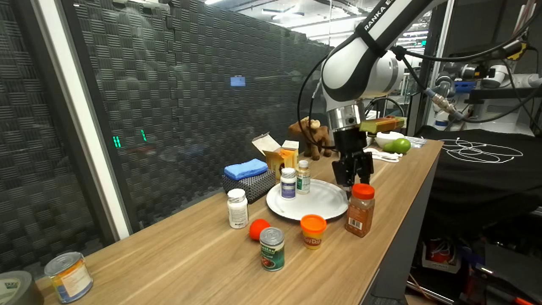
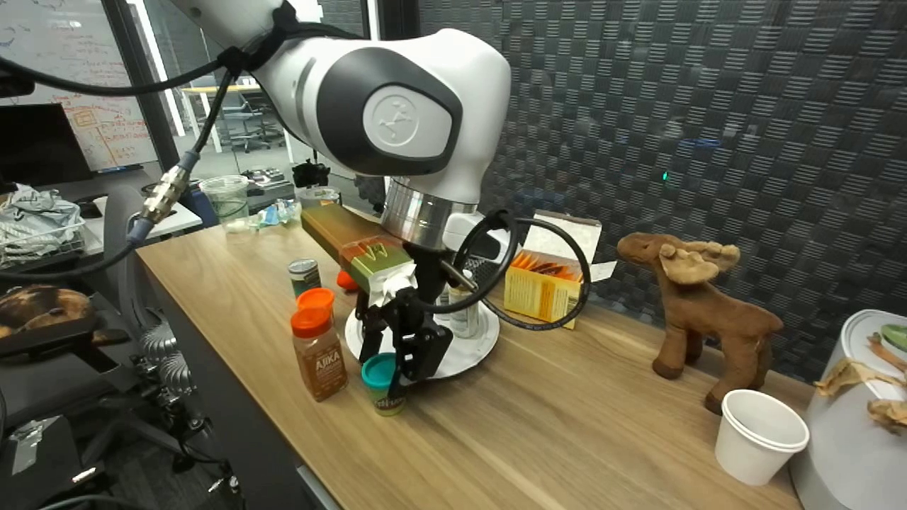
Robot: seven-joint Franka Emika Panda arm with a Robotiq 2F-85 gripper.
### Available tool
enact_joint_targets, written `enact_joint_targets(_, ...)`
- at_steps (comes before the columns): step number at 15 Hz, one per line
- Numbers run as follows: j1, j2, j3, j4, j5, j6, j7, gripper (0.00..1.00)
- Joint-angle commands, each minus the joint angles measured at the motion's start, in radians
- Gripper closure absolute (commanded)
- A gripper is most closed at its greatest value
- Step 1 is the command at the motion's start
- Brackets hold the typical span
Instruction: Put the bottles on the tray
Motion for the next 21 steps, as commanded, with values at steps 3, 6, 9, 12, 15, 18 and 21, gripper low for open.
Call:
enact_joint_targets(3,0.015,0.009,-0.012,0.026,-0.041,0.016,0.059,0.72)
enact_joint_targets(6,0.02,-0.028,-0.013,0.005,-0.061,0.045,0.08,0.72)
enact_joint_targets(9,0.027,-0.065,-0.006,0.001,-0.084,0.052,0.076,0.72)
enact_joint_targets(12,0.043,-0.094,-0.004,0.011,-0.128,0.034,0.08,0.72)
enact_joint_targets(15,0.053,-0.103,-0.005,0.03,-0.169,-0.002,0.093,0.72)
enact_joint_targets(18,0.051,-0.096,-0.009,0.041,-0.189,-0.04,0.097,0.72)
enact_joint_targets(21,0.041,-0.09,-0.012,0.043,-0.174,-0.082,0.077,0.72)
